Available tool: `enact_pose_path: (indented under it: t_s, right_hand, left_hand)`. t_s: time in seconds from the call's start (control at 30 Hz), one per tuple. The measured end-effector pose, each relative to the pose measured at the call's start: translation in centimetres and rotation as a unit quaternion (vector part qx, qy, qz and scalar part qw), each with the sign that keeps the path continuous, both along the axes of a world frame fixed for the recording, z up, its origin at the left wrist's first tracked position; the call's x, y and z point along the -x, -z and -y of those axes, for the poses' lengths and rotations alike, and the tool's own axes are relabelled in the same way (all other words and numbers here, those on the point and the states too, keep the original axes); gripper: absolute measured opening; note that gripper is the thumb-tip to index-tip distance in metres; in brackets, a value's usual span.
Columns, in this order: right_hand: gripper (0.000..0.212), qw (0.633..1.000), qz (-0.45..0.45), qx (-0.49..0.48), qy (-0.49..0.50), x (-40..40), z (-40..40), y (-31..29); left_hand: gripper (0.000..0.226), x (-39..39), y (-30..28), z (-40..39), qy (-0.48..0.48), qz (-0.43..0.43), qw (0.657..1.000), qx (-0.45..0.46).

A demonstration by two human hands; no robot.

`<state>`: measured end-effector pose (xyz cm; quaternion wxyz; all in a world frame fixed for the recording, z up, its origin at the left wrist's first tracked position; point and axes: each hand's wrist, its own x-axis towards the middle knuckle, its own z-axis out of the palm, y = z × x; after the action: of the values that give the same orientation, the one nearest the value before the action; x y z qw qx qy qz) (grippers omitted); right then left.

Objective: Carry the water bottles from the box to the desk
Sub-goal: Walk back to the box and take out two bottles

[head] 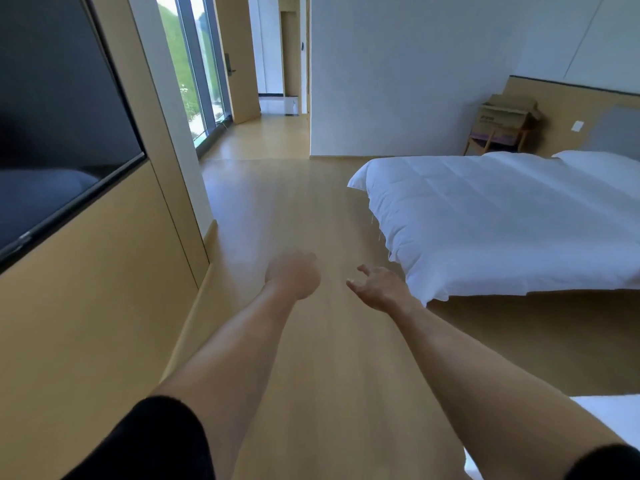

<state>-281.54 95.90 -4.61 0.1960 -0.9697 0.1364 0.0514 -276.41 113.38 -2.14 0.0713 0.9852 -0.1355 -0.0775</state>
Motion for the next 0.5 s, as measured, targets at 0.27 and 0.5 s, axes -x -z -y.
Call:
enact_pose_path:
  t_s: [0.27,0.5]
  right_hand:
    - [0.059,0.999,0.017,0.027,-0.022,-10.3,1.4,0.8]
    - [0.061,0.998,0.02,0.051,-0.01,-22.5,2.8,1.0]
  left_hand:
    - [0.048,-10.9,0.8,2.5,-0.009,0.003,0.999,0.039]
    - [0.053,-24.0,2.1,3.0,0.015,0.005,0.999,0.042]
